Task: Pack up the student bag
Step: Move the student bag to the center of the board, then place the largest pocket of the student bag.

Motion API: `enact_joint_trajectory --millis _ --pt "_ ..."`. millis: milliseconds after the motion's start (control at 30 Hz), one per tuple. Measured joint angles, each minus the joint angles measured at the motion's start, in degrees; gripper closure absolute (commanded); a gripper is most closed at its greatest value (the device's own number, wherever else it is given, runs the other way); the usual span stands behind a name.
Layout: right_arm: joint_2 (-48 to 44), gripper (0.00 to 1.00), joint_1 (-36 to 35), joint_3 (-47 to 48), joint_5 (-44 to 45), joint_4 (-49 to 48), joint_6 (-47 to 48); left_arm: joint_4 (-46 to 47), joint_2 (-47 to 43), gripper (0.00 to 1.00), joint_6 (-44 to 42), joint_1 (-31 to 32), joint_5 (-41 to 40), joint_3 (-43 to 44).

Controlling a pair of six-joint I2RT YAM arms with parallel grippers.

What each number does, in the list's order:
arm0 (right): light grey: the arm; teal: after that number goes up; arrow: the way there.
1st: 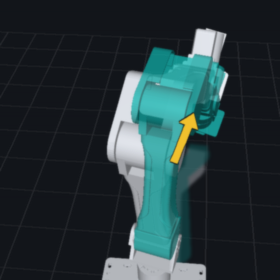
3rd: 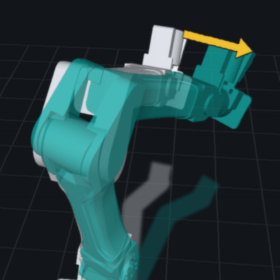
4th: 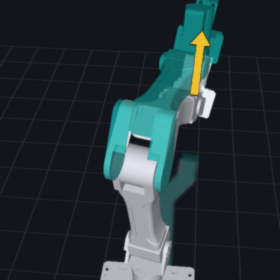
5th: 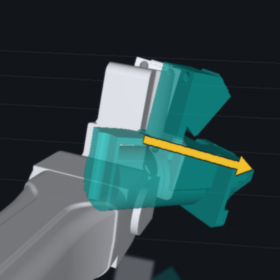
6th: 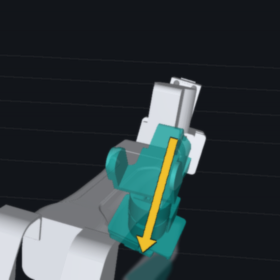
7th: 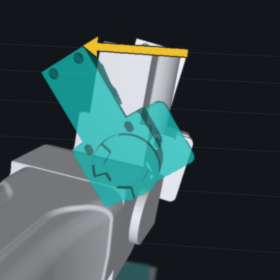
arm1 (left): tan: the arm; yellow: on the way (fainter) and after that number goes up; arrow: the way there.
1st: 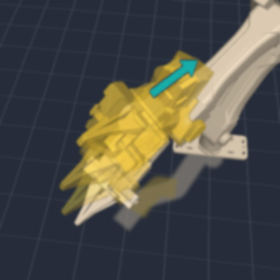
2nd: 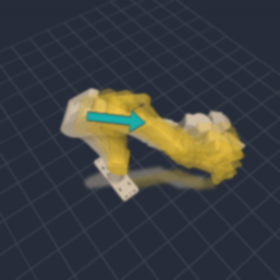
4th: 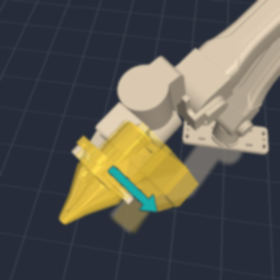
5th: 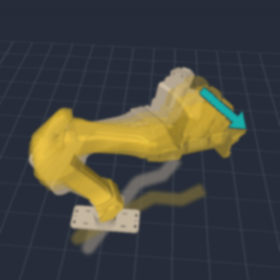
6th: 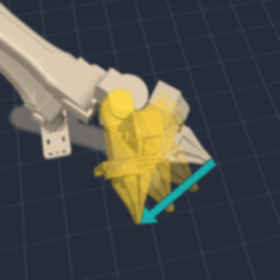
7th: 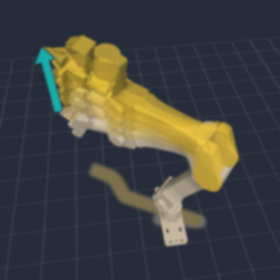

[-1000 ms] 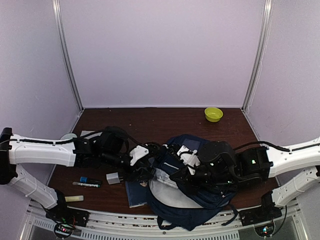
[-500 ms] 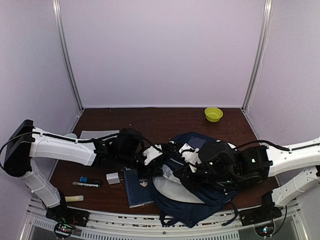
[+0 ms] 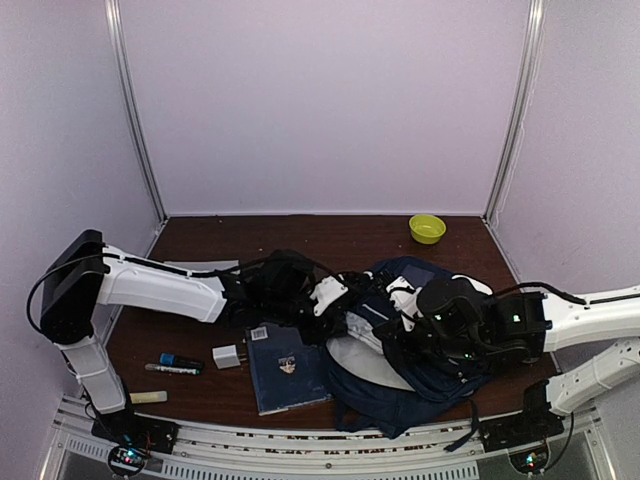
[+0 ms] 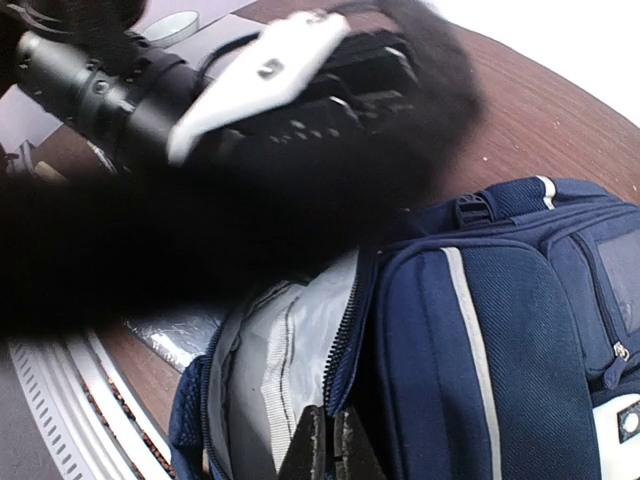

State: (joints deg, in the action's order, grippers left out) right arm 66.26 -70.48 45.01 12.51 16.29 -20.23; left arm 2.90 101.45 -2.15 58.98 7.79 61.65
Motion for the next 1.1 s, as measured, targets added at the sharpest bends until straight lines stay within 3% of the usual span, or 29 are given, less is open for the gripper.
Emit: enact_joint_trajectory --millis 233,433,533,600,833,1100 --pt "-0.2 0.96 2.6 -1.6 -0.3 0.1 -1.2 -4.5 -8.9 0.51 2.4 0.0 -5.6 -2.2" --pt "0.5 0.66 3.1 -0.9 -2.3 0.7 -0.7 -10.2 -20.3 0.41 7.2 0.0 -12.4 -6.1" --pt "1.9 0.51 3.4 1.4 -3.1 1.7 -0.4 -15.5 -23.6 0.31 12.3 0.0 -16.6 -7.5" --pt "3.0 0.42 3.4 3.3 -3.5 2.1 -0.5 -18.9 -25.0 0.30 16.5 0.0 -19.4 -8.5" --pt "10.9 0.32 3.4 14.4 -5.2 1.9 -0.8 -28.8 -26.9 0.33 31.8 -1.9 -22.4 -11.7" --pt "22.3 0.32 3.4 23.5 -7.9 -0.9 -4.3 -33.0 -30.1 0.35 46.8 -5.7 -17.2 -17.0"
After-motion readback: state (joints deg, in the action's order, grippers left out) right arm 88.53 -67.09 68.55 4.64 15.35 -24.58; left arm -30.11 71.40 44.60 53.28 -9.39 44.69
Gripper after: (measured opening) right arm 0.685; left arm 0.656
